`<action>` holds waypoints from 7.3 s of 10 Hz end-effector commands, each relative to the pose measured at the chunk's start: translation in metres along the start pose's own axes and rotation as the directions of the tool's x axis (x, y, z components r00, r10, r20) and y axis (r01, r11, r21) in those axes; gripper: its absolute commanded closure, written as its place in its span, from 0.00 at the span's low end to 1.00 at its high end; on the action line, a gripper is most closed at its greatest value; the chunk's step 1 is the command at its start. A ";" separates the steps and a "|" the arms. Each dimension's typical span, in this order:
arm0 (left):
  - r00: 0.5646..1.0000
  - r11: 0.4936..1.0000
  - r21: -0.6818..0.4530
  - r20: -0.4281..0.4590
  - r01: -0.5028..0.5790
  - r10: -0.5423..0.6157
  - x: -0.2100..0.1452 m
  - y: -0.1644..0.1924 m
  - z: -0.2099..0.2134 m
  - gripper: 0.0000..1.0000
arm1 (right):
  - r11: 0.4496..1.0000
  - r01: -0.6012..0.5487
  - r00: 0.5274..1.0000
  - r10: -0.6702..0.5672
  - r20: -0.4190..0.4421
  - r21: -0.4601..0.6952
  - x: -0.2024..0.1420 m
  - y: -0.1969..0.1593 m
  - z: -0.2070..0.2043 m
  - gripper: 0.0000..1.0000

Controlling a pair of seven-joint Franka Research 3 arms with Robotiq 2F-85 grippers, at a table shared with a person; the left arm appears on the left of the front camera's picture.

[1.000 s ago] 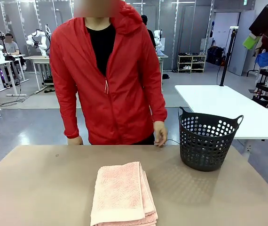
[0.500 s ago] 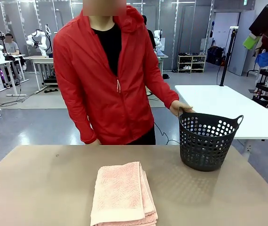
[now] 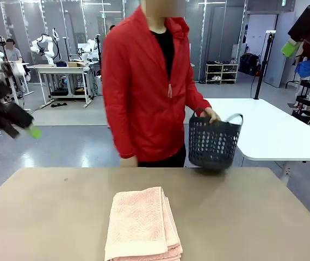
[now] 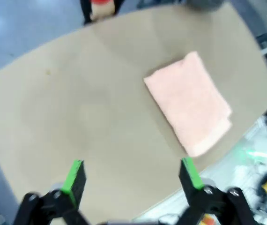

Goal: Fold the towel.
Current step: Pick up the 100 cm Hotel Towel and place it on the left side of the table.

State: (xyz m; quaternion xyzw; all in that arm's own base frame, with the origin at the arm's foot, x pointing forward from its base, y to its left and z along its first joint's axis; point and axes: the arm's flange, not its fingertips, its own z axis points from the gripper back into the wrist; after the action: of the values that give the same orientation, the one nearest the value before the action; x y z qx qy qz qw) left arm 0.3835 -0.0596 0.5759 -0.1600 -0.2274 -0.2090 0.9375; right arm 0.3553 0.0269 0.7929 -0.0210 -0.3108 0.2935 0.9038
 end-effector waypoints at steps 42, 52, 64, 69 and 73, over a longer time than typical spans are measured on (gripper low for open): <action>0.914 0.724 -0.567 -0.155 -0.392 0.374 -0.100 -0.009 -0.317 0.89 | 1.000 -0.004 1.000 0.004 0.003 0.000 0.000 -0.002 0.001 0.00; 0.947 0.863 -0.392 -0.089 -0.318 0.309 -0.127 0.251 -0.154 0.89 | 1.000 -0.004 1.000 0.004 0.003 0.000 0.000 -0.002 0.001 0.00; 0.970 0.959 -0.147 -0.008 -0.242 0.244 -0.151 0.294 -0.095 0.05 | 1.000 -0.004 1.000 0.004 0.003 0.000 0.000 -0.002 0.001 0.00; 0.974 0.973 -0.027 0.004 -0.228 0.228 -0.158 0.247 -0.060 0.00 | 1.000 -0.004 1.000 0.004 0.003 0.000 0.000 -0.002 0.001 0.00; 0.976 0.975 -0.055 0.020 -0.216 0.217 -0.159 0.252 -0.059 0.00 | 1.000 -0.004 1.000 0.004 0.003 0.000 0.000 -0.002 0.001 0.00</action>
State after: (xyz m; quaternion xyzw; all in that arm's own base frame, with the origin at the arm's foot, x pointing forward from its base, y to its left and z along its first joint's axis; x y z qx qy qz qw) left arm 0.3859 0.1767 0.3952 -0.2096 -0.2138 -0.1052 0.9483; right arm 0.3555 0.0262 0.7928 -0.0197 -0.3109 0.2938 0.9037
